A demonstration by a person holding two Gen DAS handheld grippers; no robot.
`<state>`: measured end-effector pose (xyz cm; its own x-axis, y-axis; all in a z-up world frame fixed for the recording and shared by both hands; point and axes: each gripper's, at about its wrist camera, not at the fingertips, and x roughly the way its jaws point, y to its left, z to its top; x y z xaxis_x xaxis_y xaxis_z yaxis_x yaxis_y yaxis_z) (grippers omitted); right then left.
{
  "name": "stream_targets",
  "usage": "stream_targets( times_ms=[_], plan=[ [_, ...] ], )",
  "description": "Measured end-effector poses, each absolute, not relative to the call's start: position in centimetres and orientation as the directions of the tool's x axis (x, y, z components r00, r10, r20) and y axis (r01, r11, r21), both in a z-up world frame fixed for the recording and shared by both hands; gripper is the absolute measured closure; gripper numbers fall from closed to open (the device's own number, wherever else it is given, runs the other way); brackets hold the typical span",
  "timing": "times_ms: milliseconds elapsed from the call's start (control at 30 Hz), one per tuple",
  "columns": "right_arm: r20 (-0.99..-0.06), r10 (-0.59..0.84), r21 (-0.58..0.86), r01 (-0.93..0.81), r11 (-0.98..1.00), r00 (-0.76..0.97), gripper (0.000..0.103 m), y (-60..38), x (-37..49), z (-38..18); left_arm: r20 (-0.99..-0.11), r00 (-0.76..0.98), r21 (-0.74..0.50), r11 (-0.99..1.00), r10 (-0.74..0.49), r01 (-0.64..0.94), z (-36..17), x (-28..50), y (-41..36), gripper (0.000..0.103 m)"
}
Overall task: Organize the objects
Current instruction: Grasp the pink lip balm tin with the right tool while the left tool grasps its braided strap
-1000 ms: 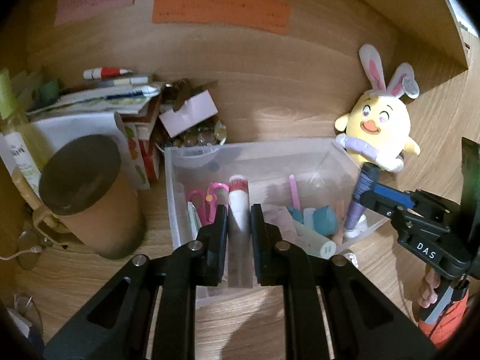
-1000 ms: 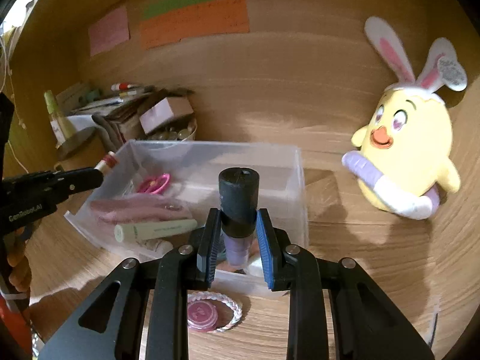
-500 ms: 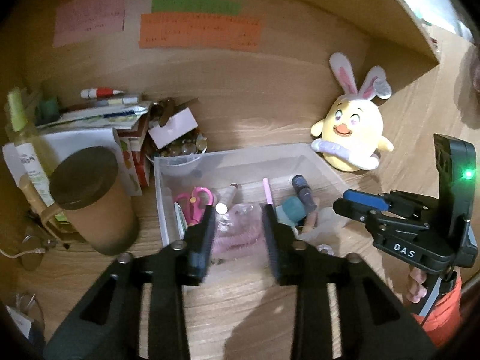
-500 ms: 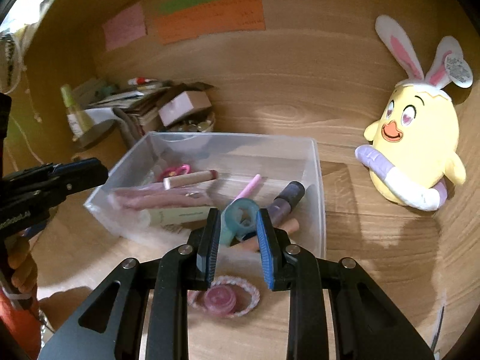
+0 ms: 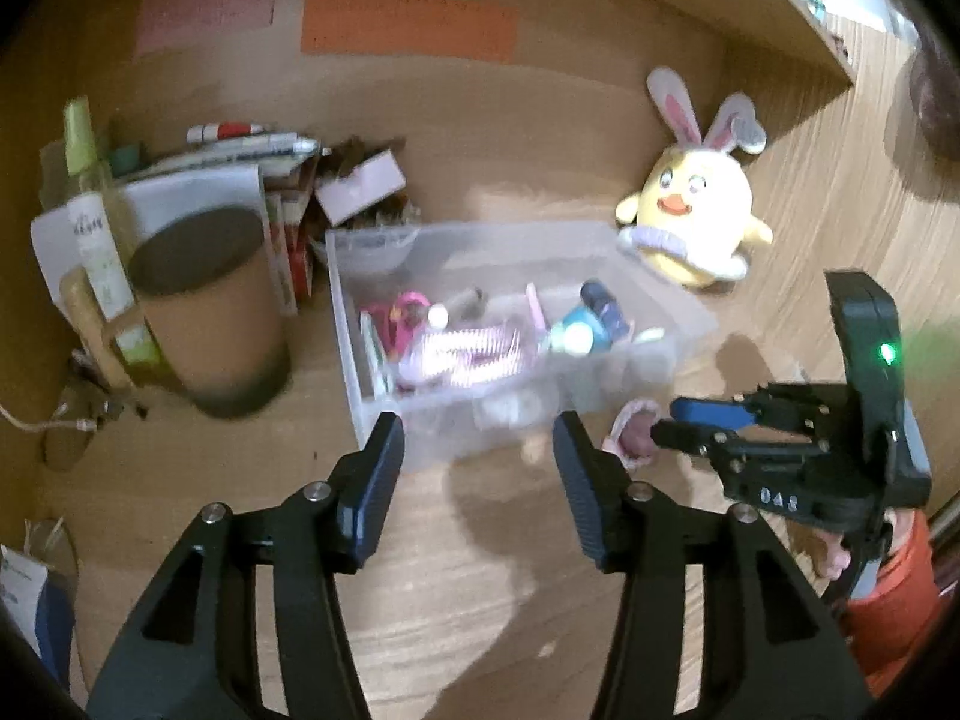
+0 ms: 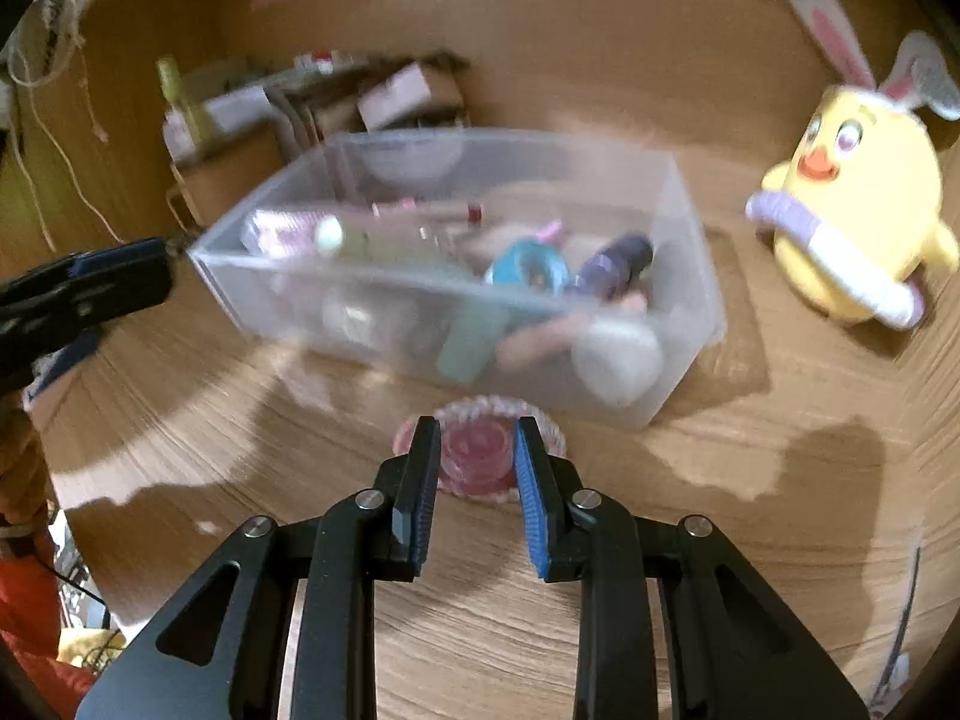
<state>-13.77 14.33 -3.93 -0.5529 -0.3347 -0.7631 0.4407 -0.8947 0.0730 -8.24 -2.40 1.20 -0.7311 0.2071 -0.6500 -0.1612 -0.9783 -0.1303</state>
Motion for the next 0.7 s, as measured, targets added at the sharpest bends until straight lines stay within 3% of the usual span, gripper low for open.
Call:
stream_targets(
  times_ms=[167,433,700],
  plan=[
    [-0.788,-0.335,0.094,0.438,-0.894,-0.516,0.072,14.1,-15.0,-5.3,-0.694,-0.687,-0.136,-0.977,0.213,-0.166,-0.9,-8.5,-1.9,0.051],
    [-0.785,-0.341,0.098,0.44,-0.893,-0.518,0.075,13.9,-14.8,-5.6,-0.731,-0.637,-0.153,-0.969,0.243,-0.194,-2.5,-9.5,-0.4,0.051],
    [-0.724,-0.387,0.121,0.448,-0.886,-0.57,0.075,16.0,-12.1,-3.3,-0.766,-0.576,-0.162,-0.952,0.287,-0.259,-3.1,-11.4,3.2,0.051]
  ],
)
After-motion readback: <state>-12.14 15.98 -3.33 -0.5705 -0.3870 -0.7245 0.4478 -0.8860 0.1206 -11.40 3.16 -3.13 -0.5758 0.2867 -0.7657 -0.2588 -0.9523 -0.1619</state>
